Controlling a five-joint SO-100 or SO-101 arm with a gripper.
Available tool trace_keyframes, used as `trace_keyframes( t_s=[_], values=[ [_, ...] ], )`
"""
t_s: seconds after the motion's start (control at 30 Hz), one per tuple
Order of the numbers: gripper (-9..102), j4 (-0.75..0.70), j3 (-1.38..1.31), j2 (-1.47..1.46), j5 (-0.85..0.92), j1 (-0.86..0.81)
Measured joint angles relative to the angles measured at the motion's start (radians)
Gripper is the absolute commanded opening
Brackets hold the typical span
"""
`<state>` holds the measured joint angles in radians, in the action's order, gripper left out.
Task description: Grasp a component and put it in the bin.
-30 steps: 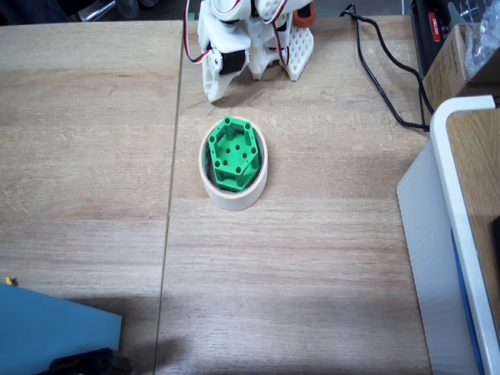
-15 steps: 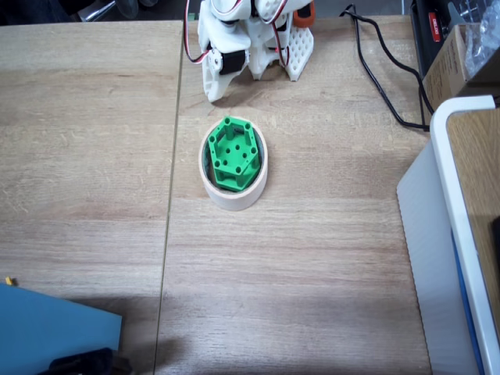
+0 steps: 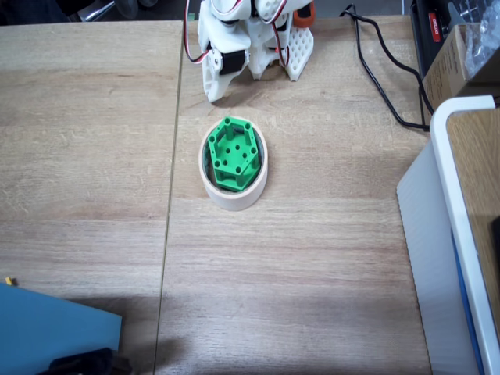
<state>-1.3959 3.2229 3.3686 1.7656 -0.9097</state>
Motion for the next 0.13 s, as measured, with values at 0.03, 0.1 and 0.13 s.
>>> trace_keyframes(
  t_s=[0.03,0.1,0.13],
  values=[
    [0,0.0,0.0,0.0,0.0,0.0],
    [0,0.0,0.0,0.0,0.0,0.0],
    [0,0.0,0.0,0.0,0.0,0.0]
  ],
)
